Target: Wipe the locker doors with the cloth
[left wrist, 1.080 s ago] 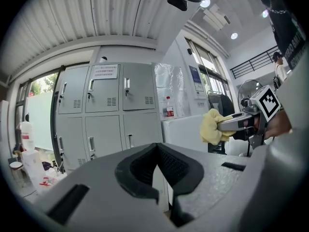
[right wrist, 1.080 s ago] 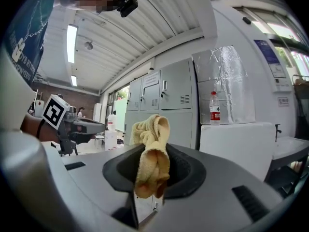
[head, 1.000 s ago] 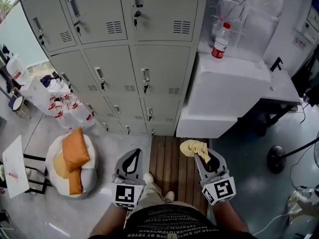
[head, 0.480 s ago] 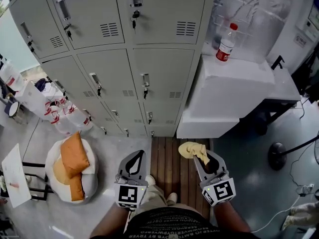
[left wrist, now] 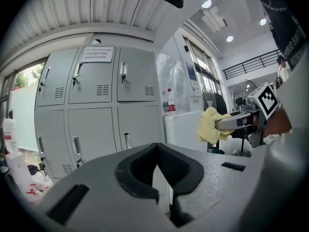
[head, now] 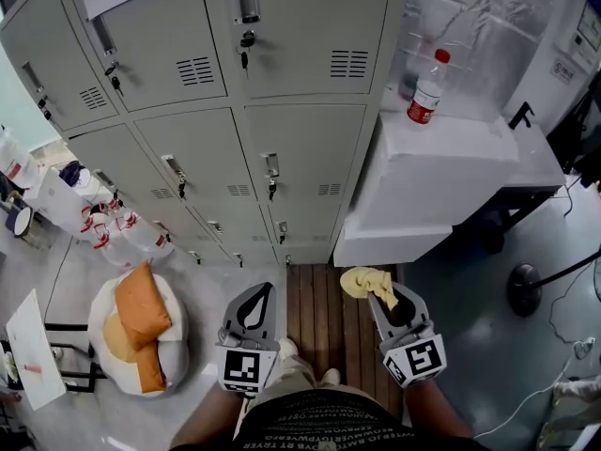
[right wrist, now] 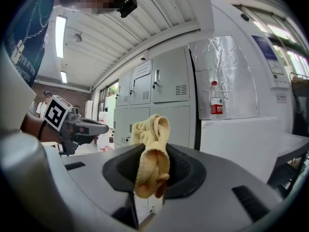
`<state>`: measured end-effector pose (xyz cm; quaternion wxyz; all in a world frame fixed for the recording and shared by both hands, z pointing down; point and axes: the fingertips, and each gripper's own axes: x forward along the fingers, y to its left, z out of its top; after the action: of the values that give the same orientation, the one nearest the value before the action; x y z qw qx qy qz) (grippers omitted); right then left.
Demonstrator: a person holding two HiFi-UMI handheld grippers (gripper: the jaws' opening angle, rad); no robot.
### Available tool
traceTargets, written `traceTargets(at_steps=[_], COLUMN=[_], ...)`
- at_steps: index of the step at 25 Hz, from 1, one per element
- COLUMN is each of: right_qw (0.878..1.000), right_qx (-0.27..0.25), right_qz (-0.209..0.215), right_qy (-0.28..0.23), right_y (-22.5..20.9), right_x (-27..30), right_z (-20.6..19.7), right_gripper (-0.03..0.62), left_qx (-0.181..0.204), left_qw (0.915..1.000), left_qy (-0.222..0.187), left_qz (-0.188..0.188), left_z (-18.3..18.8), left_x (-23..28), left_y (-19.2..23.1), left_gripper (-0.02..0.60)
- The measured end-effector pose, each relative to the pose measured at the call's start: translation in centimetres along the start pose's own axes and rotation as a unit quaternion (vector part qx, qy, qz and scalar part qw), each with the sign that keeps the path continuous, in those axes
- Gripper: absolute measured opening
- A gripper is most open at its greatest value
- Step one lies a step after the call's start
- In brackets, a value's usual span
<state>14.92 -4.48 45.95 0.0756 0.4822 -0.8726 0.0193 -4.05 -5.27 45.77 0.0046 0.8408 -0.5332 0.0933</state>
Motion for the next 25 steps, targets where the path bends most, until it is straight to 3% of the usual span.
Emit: traceTargets(at_steps=[7,25], right_qw=[1.000,0.999], right_qx=[-0.003,-0.012], right_qz=[-0.002,-0.033], right_qy=[-0.003,-0.018], right_y=[-0.3,-0.5], right_x=[3.1,7.6], right_z=[1.1,3.9], right_gripper=[0.098,0.098], left_qx=[0.001,0.004], left_qw=[0.9998,0.9985], left_qy=[0.008,-0.026], left_qz=[-0.018,-0.048], left_z=[-0.4,2.6], left_x=[2.4,6.5], left_y=[1.3,5.3], left_gripper=[0.005,0.005])
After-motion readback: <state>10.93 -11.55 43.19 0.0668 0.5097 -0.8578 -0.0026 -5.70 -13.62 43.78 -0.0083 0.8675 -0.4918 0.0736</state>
